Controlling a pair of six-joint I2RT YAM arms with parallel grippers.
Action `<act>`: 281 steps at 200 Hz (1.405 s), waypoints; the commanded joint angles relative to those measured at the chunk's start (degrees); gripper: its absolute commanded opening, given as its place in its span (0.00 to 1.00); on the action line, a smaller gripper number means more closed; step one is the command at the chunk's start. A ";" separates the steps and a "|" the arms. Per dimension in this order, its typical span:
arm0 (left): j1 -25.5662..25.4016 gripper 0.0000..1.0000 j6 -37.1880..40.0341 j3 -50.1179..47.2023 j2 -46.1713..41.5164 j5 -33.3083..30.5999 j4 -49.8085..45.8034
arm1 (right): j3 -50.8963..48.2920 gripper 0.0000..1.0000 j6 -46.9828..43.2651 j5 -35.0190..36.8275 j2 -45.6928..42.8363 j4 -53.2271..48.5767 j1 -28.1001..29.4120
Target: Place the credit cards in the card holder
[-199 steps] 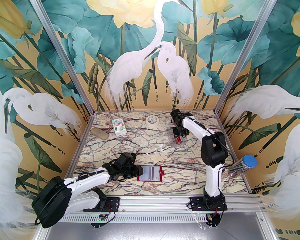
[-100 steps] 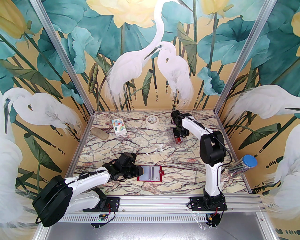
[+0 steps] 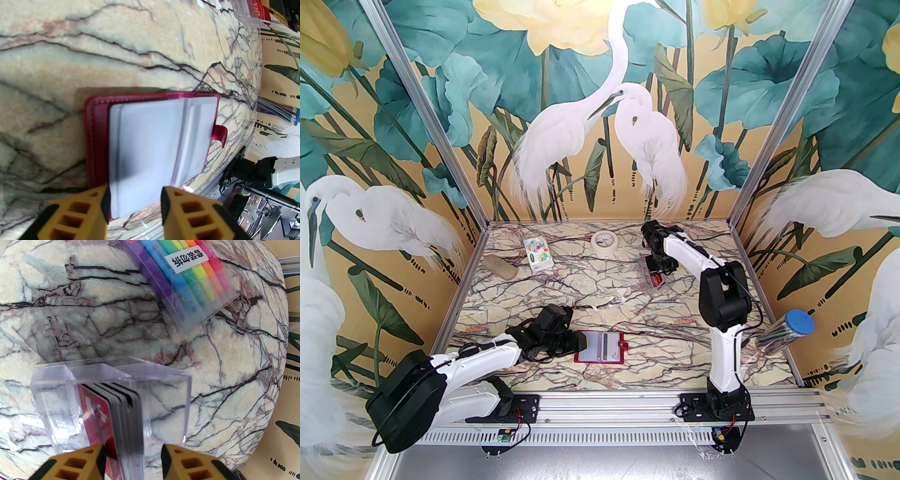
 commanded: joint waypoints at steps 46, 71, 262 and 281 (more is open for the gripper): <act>0.41 0.41 0.86 0.60 0.53 0.81 1.02 | 1.43 0.37 0.86 2.09 -1.94 -1.43 -0.33; 0.43 0.41 0.78 0.57 0.42 0.71 0.83 | 1.53 0.35 0.75 2.45 -2.21 -1.52 -0.33; 0.40 0.41 0.96 0.94 1.54 0.98 1.36 | 2.44 0.14 1.06 1.79 -3.46 -3.02 -0.33; 0.40 0.41 1.05 0.92 1.53 0.98 1.36 | 2.49 0.10 1.16 0.38 -3.79 -3.11 -0.33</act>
